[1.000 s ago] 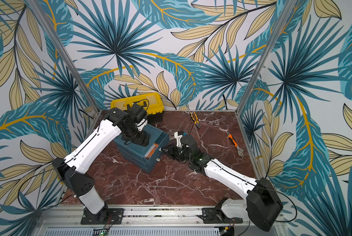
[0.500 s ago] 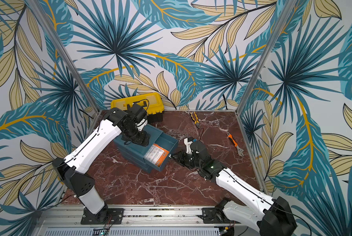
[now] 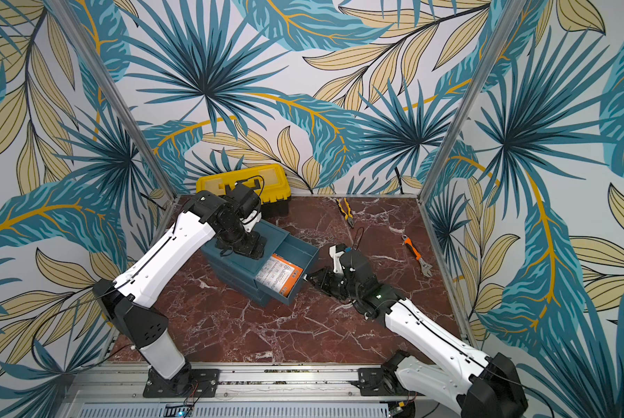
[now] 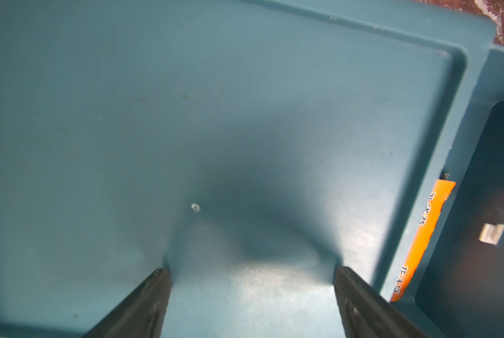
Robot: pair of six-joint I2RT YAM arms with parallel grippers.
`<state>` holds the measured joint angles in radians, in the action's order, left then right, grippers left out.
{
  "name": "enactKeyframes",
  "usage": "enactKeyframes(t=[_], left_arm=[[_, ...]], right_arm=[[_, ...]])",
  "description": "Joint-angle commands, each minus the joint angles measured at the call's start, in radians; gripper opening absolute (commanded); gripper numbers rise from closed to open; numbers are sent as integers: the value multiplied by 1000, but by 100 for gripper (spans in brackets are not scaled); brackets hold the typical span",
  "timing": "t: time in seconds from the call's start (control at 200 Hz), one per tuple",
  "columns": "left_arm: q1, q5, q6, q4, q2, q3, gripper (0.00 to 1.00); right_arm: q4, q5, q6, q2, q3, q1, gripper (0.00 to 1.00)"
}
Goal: Take the seed bags out of the drawer
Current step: Open the drawer in the storage box.
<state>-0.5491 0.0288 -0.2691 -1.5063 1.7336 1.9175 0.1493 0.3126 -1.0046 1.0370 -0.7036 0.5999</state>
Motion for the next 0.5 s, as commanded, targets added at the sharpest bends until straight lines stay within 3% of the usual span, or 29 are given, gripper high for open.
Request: enactKeyframes(t=[0.0,0.085,0.245,0.376,0.496], left_arm=[[0,-42,-6,-54,42,-46,92],[1,-43,-8,-52,41,-46,92],[0,-44,-8,-51,44,-51,92],[0,-48,-11,-44,39,-53,92],[0,-53,-15,-39,33,-57,92]], right_arm=[[120,-30,52,-2,6,-5,25],[207,-64,96,-22,-20,-4,38],[399,-169,205,-69,-96,-4,55],[544,-271,344,-95,-211,-4,56],[601,-218,544,-42,-372,-4,55]])
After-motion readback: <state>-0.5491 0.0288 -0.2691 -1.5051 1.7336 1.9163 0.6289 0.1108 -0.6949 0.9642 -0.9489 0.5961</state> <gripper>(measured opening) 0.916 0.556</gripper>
